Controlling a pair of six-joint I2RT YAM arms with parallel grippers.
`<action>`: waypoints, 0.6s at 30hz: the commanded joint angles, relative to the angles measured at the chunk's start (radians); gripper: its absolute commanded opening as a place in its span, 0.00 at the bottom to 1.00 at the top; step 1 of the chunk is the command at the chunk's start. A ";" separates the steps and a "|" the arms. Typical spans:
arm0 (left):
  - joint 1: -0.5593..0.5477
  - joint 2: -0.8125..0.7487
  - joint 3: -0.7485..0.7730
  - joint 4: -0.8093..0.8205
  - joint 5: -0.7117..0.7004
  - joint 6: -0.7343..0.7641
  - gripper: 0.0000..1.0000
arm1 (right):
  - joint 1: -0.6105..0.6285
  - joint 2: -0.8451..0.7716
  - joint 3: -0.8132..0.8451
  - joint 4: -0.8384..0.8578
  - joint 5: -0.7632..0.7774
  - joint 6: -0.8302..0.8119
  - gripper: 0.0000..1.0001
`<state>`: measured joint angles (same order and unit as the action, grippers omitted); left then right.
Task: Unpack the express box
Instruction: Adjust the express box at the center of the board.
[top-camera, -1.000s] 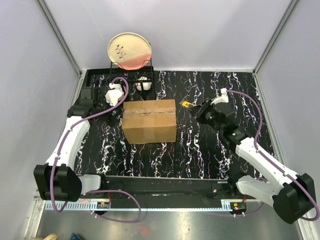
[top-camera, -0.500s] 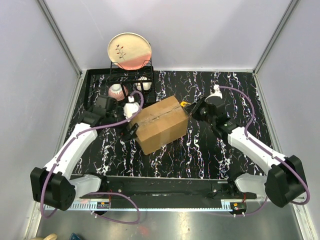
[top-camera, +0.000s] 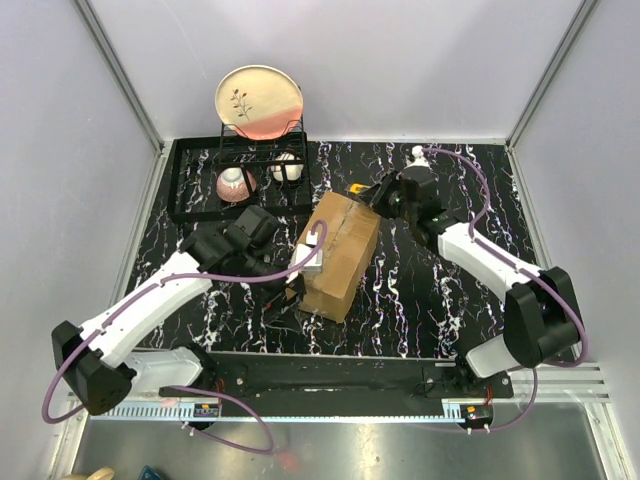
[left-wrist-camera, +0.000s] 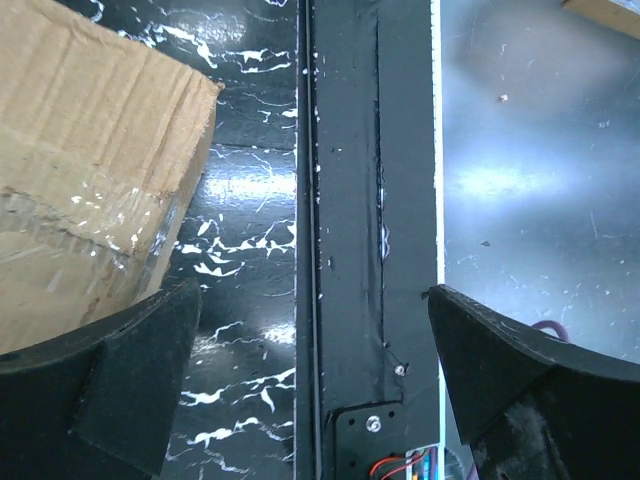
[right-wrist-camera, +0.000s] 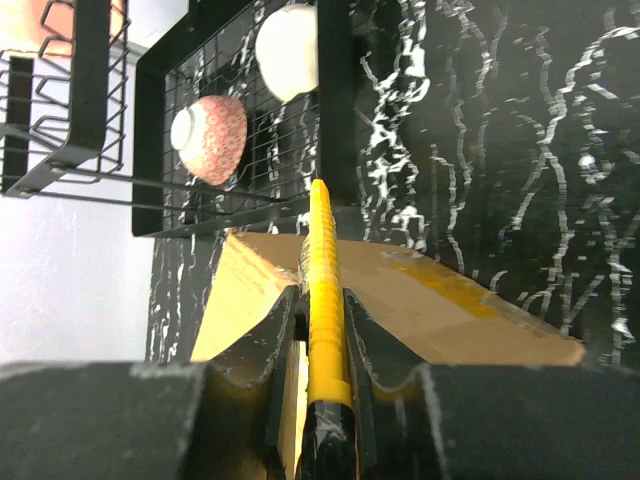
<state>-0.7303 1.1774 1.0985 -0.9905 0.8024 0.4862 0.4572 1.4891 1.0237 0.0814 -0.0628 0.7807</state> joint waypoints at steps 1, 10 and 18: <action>0.052 -0.070 0.119 -0.193 -0.021 0.196 0.99 | -0.078 -0.122 0.056 -0.074 0.021 -0.084 0.00; 0.381 -0.079 0.020 0.095 -0.388 0.233 0.99 | -0.088 -0.421 -0.080 -0.335 0.084 -0.089 0.00; 0.295 0.074 -0.066 0.303 -0.431 0.098 0.99 | -0.086 -0.437 -0.257 -0.284 0.020 0.026 0.00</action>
<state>-0.3740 1.2034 1.0222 -0.8551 0.4236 0.6579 0.3660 1.0031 0.8047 -0.1921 -0.0158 0.7597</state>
